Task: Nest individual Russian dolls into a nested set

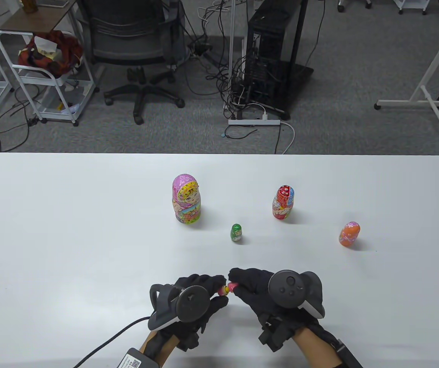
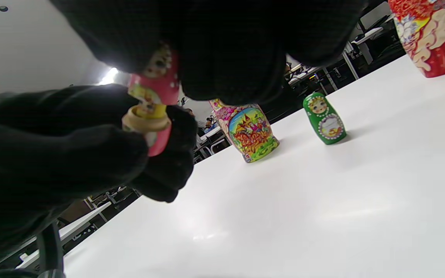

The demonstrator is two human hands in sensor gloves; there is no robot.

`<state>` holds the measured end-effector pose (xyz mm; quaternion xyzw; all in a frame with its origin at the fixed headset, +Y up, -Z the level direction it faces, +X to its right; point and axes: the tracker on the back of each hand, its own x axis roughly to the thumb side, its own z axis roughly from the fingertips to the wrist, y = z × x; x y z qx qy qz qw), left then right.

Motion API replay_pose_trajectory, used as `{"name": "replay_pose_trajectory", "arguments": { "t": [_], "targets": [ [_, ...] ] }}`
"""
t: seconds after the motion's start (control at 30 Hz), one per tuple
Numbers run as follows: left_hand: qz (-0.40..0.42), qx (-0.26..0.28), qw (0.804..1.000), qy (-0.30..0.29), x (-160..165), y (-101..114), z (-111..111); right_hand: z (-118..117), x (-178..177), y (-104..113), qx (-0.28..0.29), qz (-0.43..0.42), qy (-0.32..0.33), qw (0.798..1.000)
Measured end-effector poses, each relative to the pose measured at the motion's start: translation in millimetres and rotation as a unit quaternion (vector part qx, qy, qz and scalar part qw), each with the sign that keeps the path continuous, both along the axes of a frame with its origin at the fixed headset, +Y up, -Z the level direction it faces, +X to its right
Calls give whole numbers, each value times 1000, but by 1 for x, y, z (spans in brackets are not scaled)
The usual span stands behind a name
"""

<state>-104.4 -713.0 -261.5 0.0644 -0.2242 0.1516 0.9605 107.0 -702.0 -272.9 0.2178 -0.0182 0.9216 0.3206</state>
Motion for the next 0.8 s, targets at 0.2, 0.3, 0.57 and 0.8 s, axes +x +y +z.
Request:
{"name": "replay_pose_trajectory", "arguments": {
  "t": [0.2, 0.3, 0.57, 0.8],
  "targets": [
    [-4, 3, 1000, -2, 1, 0, 1, 1, -3, -3, -2, 7, 6, 1000],
    [-5, 4, 1000, -3, 2, 0, 1, 1, -5, -3, -2, 6, 8, 1000],
    [-4, 2, 1000, -5, 3, -1, 2, 3, -7, -3, 0, 13, 11, 1000],
    [-4, -7, 1000, -11, 6, -2, 2, 5, -10, -3, 11, 6, 4, 1000]
  ]
}}
